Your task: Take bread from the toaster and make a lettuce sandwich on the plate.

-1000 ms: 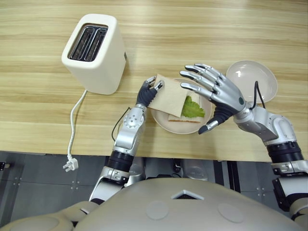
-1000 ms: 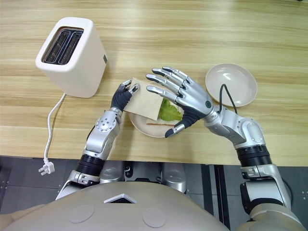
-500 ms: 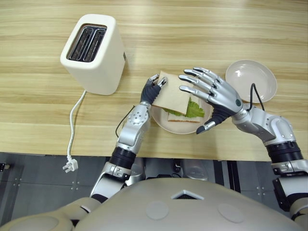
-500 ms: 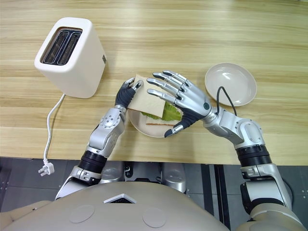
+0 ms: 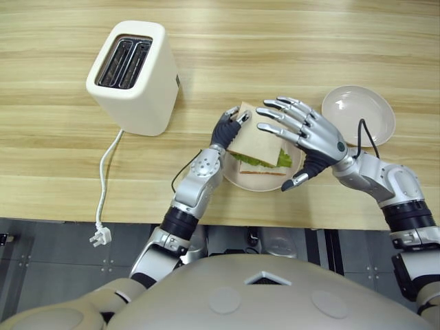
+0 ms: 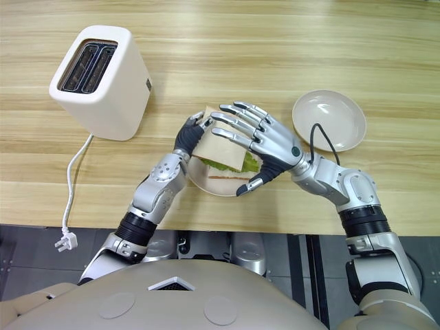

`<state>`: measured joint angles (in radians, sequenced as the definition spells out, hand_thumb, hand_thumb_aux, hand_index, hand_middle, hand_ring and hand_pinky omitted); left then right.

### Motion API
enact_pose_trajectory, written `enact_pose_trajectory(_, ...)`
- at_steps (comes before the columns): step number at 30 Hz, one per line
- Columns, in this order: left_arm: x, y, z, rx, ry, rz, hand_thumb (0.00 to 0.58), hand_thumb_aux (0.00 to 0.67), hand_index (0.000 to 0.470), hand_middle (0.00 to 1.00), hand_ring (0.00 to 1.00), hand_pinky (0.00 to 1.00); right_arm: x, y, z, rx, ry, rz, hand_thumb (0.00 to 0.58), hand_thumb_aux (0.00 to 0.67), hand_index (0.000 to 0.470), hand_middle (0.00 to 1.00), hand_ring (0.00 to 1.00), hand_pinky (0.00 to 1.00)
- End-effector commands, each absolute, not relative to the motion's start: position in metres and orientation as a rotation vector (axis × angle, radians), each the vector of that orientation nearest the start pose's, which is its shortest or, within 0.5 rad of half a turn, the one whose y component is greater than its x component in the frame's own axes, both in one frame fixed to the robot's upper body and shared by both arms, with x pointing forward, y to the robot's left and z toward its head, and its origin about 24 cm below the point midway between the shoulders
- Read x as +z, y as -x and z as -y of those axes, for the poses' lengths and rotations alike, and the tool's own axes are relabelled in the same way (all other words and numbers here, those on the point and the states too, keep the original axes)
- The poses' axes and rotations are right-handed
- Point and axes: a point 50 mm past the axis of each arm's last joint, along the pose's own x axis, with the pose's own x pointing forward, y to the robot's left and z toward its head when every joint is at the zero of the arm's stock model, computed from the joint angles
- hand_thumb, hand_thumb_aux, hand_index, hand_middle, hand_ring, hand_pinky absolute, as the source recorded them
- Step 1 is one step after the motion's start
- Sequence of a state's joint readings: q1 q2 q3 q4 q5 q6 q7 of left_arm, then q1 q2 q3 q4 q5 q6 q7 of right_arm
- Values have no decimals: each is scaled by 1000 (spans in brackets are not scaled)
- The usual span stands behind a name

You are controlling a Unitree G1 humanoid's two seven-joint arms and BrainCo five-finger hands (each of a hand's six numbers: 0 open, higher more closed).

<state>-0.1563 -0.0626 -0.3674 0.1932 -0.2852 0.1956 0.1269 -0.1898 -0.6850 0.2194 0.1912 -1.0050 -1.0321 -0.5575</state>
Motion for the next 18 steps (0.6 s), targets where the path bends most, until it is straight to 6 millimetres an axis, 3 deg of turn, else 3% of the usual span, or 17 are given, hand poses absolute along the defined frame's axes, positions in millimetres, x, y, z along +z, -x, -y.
enact_pose_trajectory(1, 34, -243, 34, -410, 420, -335, 580, 670, 460, 1000, 1000, 1000, 80, -230, 171, 700, 1204, 1033, 0, 0, 0, 0, 0, 0)
enact_pose_trajectory(11, 23, -244, 47, -426, 403, -368, 580, 670, 460, 1000, 1000, 1000, 67, -236, 177, 826, 1290, 932, 0, 0, 0, 0, 0, 0)
enact_pose_trajectory(15, 22, -245, 48, -428, 398, -366, 580, 670, 460, 1000, 1000, 1000, 49, -240, 185, 913, 1342, 754, 0, 0, 0, 0, 0, 0)
enact_pose_trajectory(18, 22, -249, 43, -410, 379, -352, 580, 670, 460, 1000, 1000, 1000, 26, -241, 203, 1012, 1413, 478, 0, 0, 0, 0, 0, 0)
